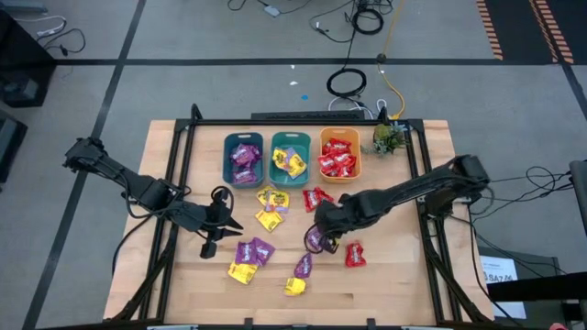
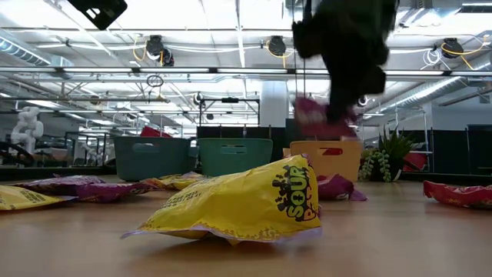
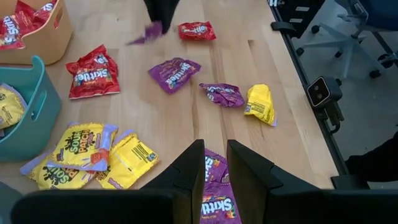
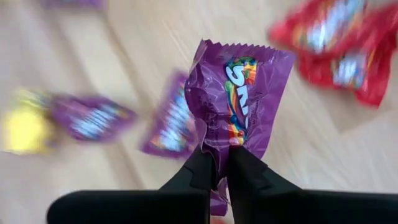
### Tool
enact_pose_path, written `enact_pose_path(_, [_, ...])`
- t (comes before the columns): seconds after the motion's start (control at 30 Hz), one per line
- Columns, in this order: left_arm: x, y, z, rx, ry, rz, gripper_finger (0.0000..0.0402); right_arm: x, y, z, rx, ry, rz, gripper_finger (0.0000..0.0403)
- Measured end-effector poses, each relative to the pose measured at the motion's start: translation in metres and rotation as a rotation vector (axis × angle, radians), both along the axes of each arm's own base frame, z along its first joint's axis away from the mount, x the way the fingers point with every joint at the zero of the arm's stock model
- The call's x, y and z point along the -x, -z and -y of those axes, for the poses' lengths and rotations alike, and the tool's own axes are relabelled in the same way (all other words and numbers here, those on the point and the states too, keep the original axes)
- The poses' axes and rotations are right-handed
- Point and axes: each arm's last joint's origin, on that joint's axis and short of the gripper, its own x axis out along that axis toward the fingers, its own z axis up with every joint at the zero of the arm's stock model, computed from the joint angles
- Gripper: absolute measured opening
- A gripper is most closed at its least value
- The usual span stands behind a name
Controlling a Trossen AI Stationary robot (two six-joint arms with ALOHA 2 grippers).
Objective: Sort candy
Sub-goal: Put the violet candy into the blue bin
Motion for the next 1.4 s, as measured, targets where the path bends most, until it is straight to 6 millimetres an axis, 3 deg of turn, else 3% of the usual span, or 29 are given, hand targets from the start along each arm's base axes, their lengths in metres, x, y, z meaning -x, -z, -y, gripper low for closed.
enact_pose_path(0.23, [0.0,0.0,0.0,-0.002,0.002,0.0,0.0077,-0.013,-0.053,0.022,0.148,-0.023,0.427,0.001])
enact_pose_path(0.37, [0.0,0.0,0.0,-0.031,0.025,0.006,0.0077,-0.037,-0.063,0.048,0.24,-0.058,0.615,0.0003])
enact_pose_path(0.7, [0.0,0.0,0.0,-0.121,0.1,0.027,0.0077,-0.131,-0.045,0.133,0.348,-0.121,0.62,0.0002])
enact_pose_path(0.97, [0.0,0.0,0.0,-0.121,0.1,0.027,0.0077,-0.199,-0.028,0.196,0.347,0.027,0.681,0.0032])
enact_pose_path(1.13, [0.0,0.0,0.0,-0.12,0.1,0.027,0.0077,-0.218,-0.019,0.212,0.334,0.052,0.644,0.0064])
enact_pose_path(1.4, [0.0,0.0,0.0,-0.12,0.1,0.028,0.0077,-0.219,-0.023,0.214,0.335,0.053,0.63,0.0141])
